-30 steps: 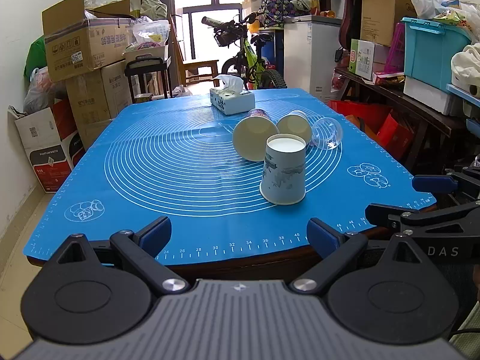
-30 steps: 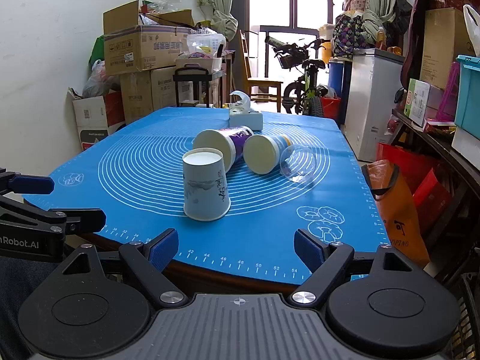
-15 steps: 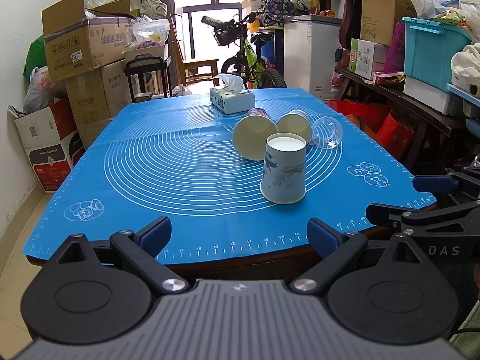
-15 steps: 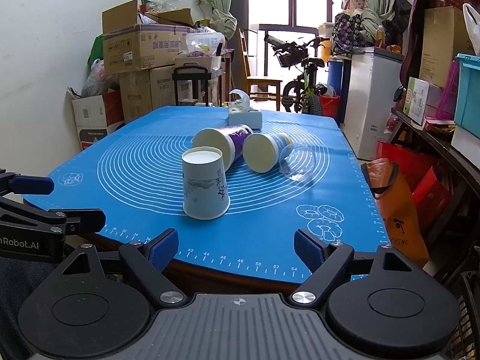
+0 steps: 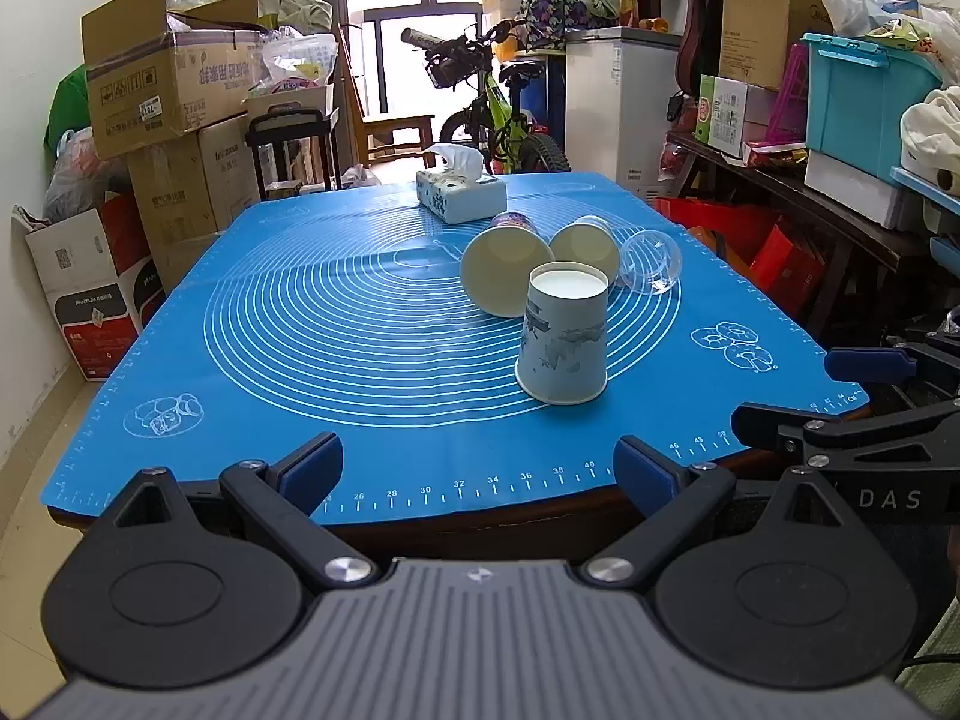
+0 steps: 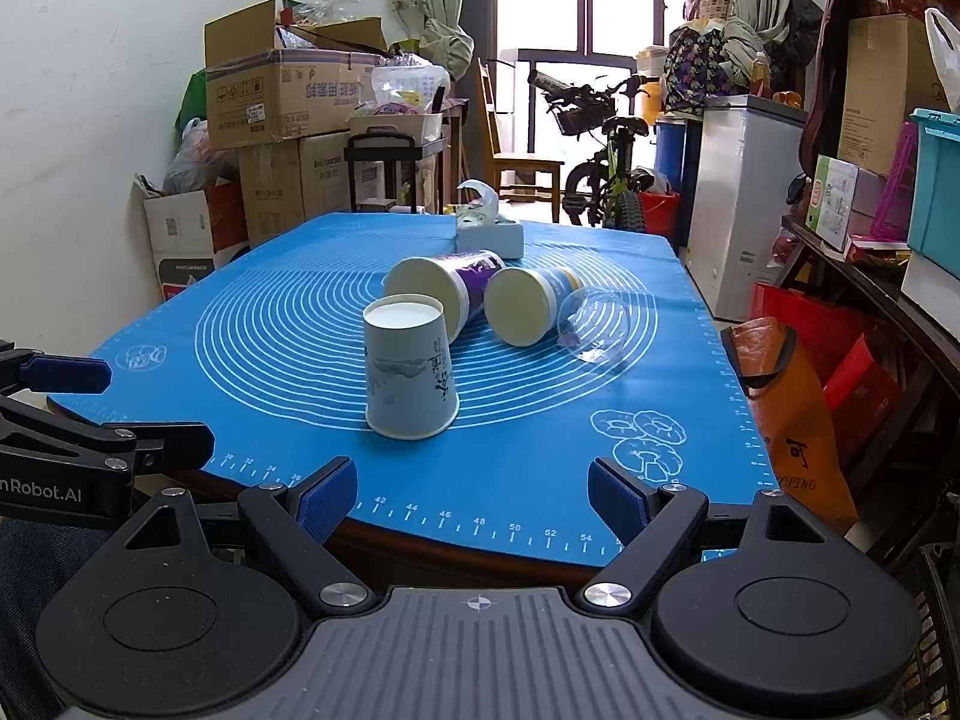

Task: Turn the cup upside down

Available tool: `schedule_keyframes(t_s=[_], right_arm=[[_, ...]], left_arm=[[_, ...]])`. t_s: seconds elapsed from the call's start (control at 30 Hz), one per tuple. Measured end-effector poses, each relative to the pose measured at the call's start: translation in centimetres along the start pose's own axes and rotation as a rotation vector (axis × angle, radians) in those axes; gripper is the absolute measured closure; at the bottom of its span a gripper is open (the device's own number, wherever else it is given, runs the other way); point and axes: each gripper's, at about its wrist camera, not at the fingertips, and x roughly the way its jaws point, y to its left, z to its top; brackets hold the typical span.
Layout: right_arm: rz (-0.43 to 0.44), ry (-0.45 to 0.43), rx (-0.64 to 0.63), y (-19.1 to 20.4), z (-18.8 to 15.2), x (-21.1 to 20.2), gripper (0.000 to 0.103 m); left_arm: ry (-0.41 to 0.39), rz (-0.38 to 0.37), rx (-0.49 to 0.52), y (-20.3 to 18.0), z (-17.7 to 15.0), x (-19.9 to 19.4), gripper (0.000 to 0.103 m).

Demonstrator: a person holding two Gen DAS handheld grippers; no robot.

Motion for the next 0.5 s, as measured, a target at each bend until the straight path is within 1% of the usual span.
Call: schedule_keyframes(t_s=[0.5], right_arm=[[0.000, 0.000, -0.002, 0.04, 0.03, -0.04, 0.017]], left_arm=[[0.007, -0.001, 0.000, -0.15, -0.05, 0.19, 0.007]])
